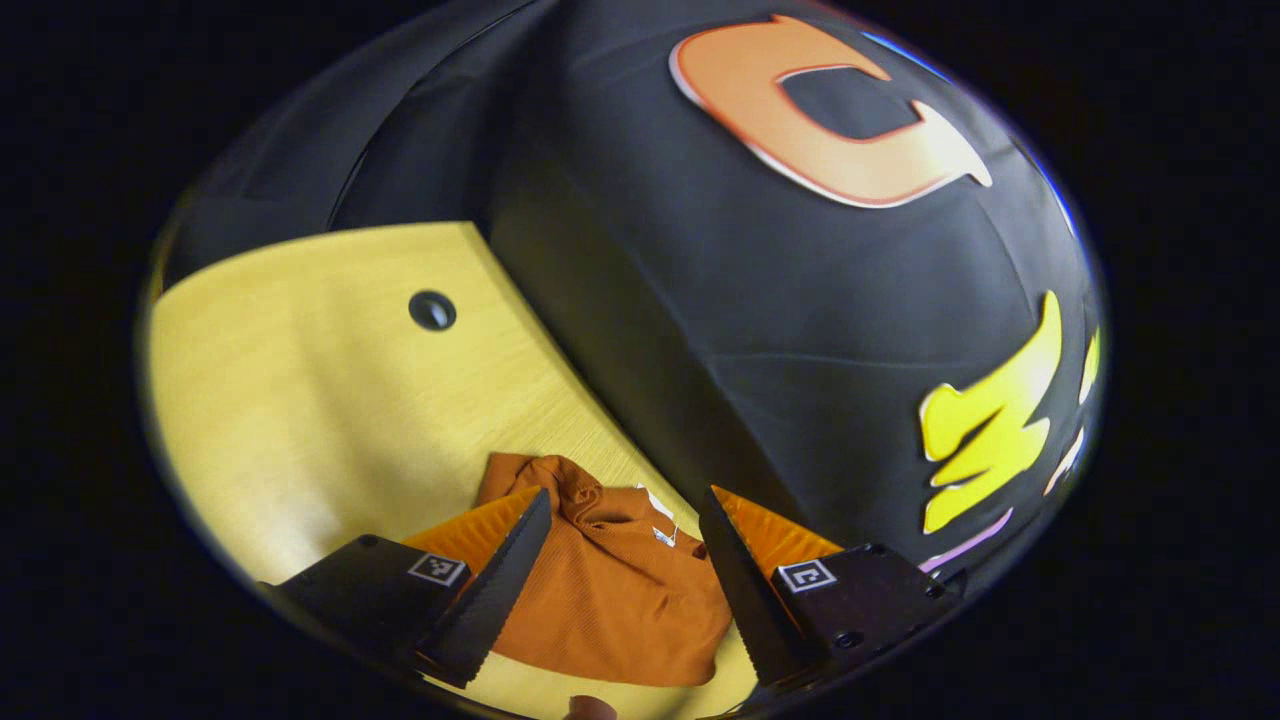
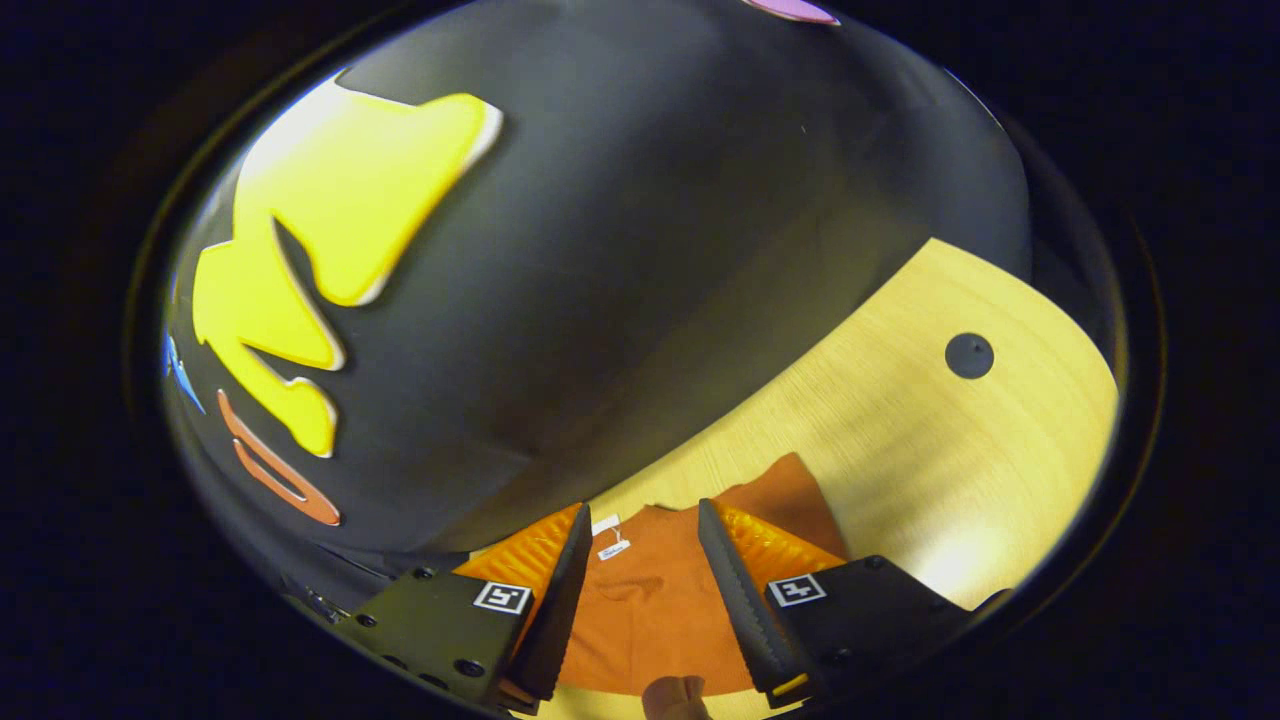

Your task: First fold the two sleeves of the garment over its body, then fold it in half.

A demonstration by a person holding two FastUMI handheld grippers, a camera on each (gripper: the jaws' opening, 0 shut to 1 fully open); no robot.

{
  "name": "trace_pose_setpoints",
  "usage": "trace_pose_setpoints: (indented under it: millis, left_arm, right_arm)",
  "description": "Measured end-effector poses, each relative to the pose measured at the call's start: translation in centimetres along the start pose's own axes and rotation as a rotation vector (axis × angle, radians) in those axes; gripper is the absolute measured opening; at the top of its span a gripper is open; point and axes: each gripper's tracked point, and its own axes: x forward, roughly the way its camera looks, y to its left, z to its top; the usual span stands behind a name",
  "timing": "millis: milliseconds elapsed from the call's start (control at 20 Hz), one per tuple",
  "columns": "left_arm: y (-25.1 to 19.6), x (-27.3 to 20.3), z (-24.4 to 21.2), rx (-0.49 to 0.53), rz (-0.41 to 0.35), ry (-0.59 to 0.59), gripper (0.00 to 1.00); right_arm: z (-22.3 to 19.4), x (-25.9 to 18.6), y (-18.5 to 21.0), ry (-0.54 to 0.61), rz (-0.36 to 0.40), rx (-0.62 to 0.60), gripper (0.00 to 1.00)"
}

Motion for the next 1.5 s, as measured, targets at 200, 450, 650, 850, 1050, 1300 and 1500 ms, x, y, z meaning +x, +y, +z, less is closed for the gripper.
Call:
trace_pose_setpoints:
  millis: [200, 450, 650, 850, 1050, 1300, 1500]
  left_arm:
    - [-3.7, -5.6, 1.0, 0.195, -0.010, -0.055, 0.97]
    - [-7.0, -11.6, 1.0, 0.448, -0.019, -0.174, 0.97]
    - [-7.1, -15.0, -1.1, 0.619, 0.037, -0.215, 0.98]
    - [-8.1, -18.0, -3.5, 0.643, 0.016, -0.229, 0.99]
    - [-8.1, -20.5, -5.3, 0.674, 0.004, -0.236, 1.00]
    - [-8.0, -22.2, -7.2, 0.693, -0.011, -0.250, 0.98]
    - [-9.4, -22.7, -8.7, 0.662, -0.065, -0.226, 0.98]
  right_arm:
    - [1.5, -6.8, 3.5, -0.060, 0.022, -0.255, 0.86]
    - [-0.5, -16.0, 7.5, -0.091, 0.072, -0.428, 0.87]
    - [-1.1, -20.9, 8.8, -0.230, 0.068, -0.563, 0.96]
    - [-4.6, -24.2, 8.6, -0.193, 0.085, -0.640, 0.96]
    - [-9.2, -27.2, 8.3, -0.101, 0.128, -0.659, 0.96]
    - [-9.3, -30.1, 8.7, -0.224, 0.111, -0.677, 0.96]
    - [-8.7, -30.8, 8.8, -0.299, 0.090, -0.701, 0.96]
